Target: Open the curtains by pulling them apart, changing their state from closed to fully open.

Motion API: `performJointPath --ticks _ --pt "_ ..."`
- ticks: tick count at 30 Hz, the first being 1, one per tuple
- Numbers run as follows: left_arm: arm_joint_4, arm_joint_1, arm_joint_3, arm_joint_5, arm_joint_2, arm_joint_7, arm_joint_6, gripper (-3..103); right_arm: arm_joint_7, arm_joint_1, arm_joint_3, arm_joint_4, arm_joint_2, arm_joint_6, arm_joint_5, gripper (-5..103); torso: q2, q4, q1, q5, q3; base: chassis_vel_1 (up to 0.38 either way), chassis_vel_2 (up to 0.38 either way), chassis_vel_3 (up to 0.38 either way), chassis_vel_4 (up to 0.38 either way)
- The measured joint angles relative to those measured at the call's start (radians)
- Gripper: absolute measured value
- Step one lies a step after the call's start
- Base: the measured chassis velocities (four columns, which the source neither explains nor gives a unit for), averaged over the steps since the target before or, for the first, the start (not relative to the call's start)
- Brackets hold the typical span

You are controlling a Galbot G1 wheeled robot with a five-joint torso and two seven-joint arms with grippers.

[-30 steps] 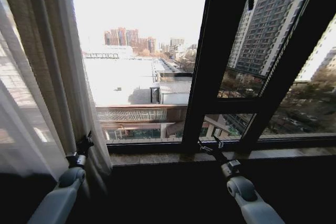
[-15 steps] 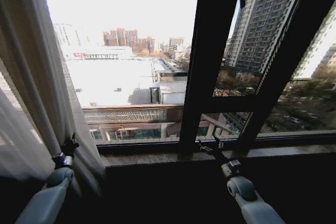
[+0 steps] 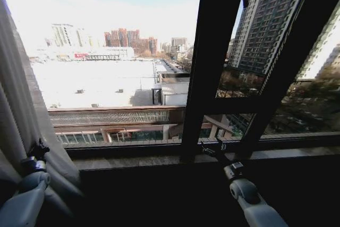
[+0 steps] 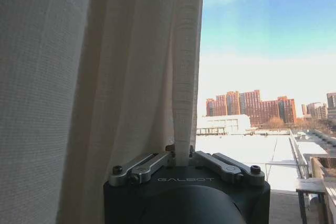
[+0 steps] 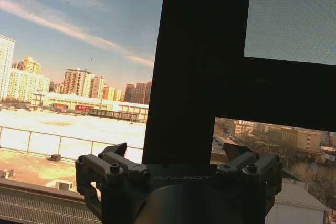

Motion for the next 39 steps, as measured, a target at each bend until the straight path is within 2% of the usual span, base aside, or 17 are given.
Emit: performJointPath --ticks 1,5,9,28,35,39 --pt "0.0 0.0 0.0 0.0 0.0 0.0 0.0 0 0.0 0.0 0.0 0.0 0.0 0.0 0.0 100 0.0 0.0 0.0 0.0 0.0 0.0 0.0 0.0 0.0" --pt "-0.139 0.047 0.047 -0.099 -0.033 0.056 -0.004 0 0.0 0.0 0.0 0.0 0.0 0.0 0.0 100 0.0 -0.0002 0.0 0.0 0.0 0.0 0.0 0.0 0.0" --pt "-0.19 0.059 0.059 -0.092 -0.05 0.071 -0.003 0 0.0 0.0 0.0 0.0 0.0 0.0 0.0 100 0.0 -0.0002 0.0 0.0003 0.0 0.0 0.0 0.0 0.0" --pt "-0.172 0.063 0.056 -0.076 -0.035 0.074 -0.016 0 0.0 0.0 0.0 0.0 0.0 0.0 0.0 100 0.0 0.0009 0.0 -0.0003 0.0 0.065 0.068 -0.065 -0.063" --pt "-0.164 0.064 0.055 -0.075 -0.034 0.076 -0.021 0 0.0 0.0 0.0 0.0 0.0 0.0 0.0 100 0.0 -0.0006 0.0 0.0008 0.0 0.007 0.003 -0.003 -0.006" --pt "-0.162 0.064 0.055 -0.075 -0.033 0.076 -0.021 0 0.0 0.0 0.0 0.0 0.0 0.0 0.0 100 0.0 -0.0003 0.0 0.0004 0.0 0.0 0.0 0.0 0.0"
